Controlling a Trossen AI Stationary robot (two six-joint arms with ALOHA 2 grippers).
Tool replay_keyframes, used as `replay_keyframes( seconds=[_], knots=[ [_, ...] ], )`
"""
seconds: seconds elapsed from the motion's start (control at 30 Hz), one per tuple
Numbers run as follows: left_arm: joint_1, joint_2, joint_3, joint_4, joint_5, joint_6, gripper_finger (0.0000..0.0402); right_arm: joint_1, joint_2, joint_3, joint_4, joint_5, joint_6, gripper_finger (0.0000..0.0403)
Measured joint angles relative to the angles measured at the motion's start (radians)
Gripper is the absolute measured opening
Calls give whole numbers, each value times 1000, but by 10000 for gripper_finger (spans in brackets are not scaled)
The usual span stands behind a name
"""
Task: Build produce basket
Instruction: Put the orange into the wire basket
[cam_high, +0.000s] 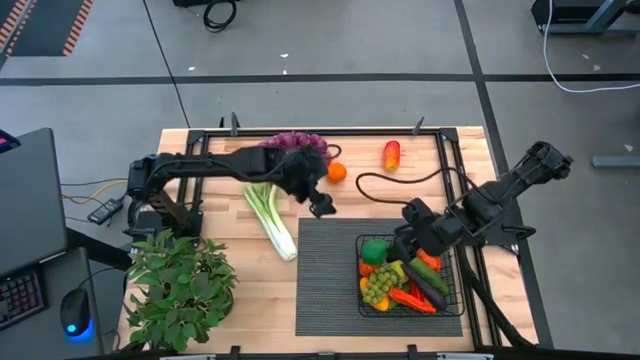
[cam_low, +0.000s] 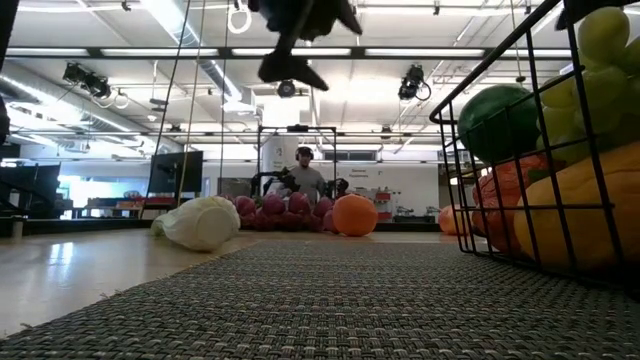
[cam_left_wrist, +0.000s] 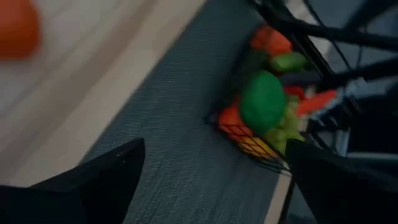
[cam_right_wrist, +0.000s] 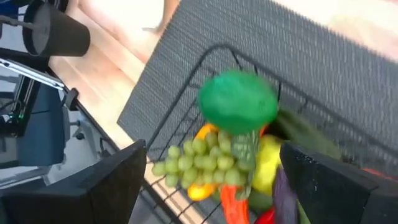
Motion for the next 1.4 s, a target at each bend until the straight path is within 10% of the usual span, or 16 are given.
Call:
replay_keyframes(
  seconds=[0.4, 0.73, 1.4],
  knots=[
    [151, -39, 0, -145, -105, -82, 394, -346, 2, 0, 55, -123, -260, 365],
    [355, -92, -1, -222, 119, 107, 394, -694, 48, 0, 251, -192, -521, 348],
    [481, -233, 0, -279, 258, 337, 394, -857, 491, 187, 388, -245, -733, 348]
  ],
)
